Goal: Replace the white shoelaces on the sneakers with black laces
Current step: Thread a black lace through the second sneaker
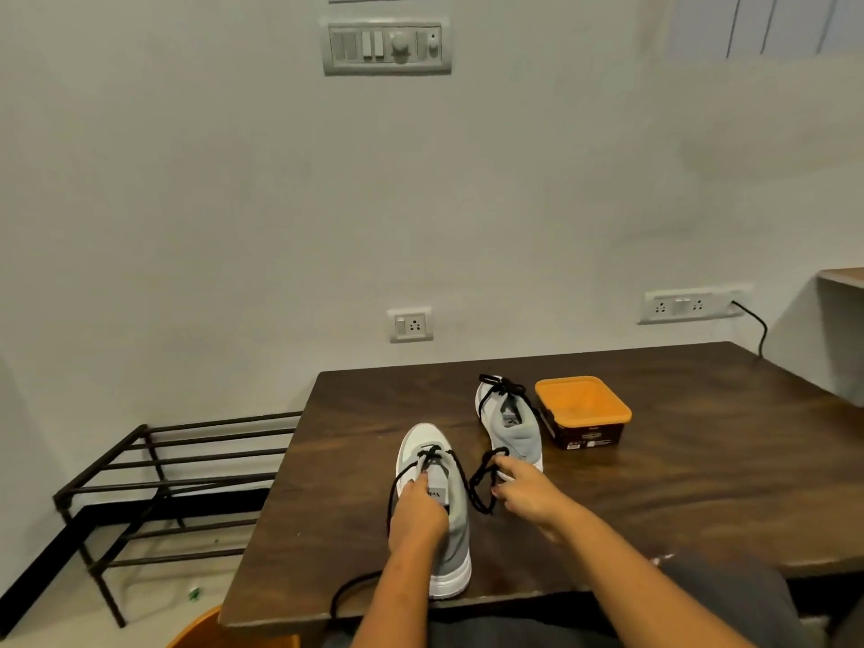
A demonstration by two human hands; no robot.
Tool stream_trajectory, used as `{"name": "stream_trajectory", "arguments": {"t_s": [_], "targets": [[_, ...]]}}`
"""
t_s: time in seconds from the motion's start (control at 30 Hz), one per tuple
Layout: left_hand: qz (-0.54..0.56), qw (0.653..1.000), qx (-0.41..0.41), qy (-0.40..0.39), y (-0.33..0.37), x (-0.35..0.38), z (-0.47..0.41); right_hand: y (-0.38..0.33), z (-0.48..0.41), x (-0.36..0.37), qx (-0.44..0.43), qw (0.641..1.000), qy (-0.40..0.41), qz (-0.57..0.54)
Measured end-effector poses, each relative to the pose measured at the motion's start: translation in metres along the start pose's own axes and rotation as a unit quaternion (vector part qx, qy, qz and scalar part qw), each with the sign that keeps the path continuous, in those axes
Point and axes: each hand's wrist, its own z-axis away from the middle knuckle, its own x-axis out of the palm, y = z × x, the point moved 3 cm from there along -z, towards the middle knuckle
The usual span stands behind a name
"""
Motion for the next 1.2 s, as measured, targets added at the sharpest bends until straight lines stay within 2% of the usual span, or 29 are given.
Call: {"name": "stream_trajectory", "arguments": {"t_s": [0.23, 0.57, 0.83, 1.07, 1.2], "targets": [[-0.014, 0.999, -0.031, 0.035, 0.000, 0.005, -0.004, 0.007, 0.010, 0.000, -0.004, 0.999, -0.028, -0.013], [-0.045, 0.994, -0.056, 0.081, 0.007, 0.004, 0.005, 0.010, -0.001, -0.011, -0.080, 0.993, -0.062, -0.065], [-0.105, 0.993, -0.019, 0.056, 0.015, 0.002, -0.003, -0.017, -0.030, -0.027, -0.095, 0.991, 0.024, -0.093], [-0.100, 0.993, 0.070, 0.004, 0.000, 0.001, -0.030, -0.035, -0.053, -0.031, -0.127, 0.987, 0.067, 0.065], [-0.046, 0.994, 0.102, 0.010, -0.005, 0.005, -0.042, -0.032, -0.076, -0.028, -0.128, 0.976, 0.064, 0.167]]}}
